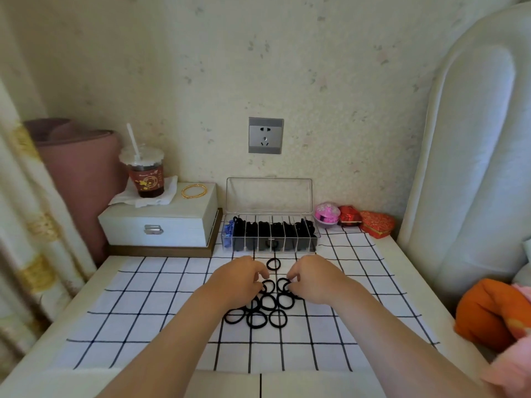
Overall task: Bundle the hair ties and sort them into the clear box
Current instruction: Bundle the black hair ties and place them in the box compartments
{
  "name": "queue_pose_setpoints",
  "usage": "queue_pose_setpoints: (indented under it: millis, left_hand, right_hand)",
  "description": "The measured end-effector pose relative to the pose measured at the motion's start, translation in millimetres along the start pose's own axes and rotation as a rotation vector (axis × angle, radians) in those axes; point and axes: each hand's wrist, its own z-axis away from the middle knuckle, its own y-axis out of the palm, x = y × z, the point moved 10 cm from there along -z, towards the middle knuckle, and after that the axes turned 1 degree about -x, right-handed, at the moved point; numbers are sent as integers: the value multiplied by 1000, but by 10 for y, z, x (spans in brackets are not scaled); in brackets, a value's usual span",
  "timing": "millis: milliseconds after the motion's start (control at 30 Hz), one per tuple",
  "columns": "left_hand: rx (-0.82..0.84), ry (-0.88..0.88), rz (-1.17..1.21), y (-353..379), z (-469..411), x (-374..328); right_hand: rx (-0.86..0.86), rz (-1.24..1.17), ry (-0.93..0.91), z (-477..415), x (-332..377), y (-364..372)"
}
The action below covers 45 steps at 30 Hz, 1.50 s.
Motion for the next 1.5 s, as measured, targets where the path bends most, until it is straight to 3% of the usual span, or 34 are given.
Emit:
queue_pose_setpoints:
  millis: [300,433,567,700,833,967,1133,1267,1500]
  left_hand:
    - [59,-5,-81,74,-216,-33]
    - [45,1,-101,63,-250,-36]
    - [57,-22,71,30,-267,86]
    - [75,-50,203,-40,-250,186]
    - [104,-33,165,-66,-215,169]
    - [109,-26,189,-111,-165,176]
    - [121,-46,295,-179,-52,201]
    - [129,-53,203,-171,74,185]
    - [202,-168,5,51,88,181]
  right_hand:
    - [44,-1,-17,-179,119,39]
    - [-6,-123,-36,-252,117,-115]
    - [-66,-212,-51,-340,94,-224]
    - [-51,-77,-112,-391,200,-103]
    - [7,166,-107,-438,308,28]
    - [-40,198,-150,-385,402,-14]
    - [-71,-68,-156,-233,379,-109]
    - [-74,-312,-106,-122,318,-260]
    - [127,-345,68,71,102,-188]
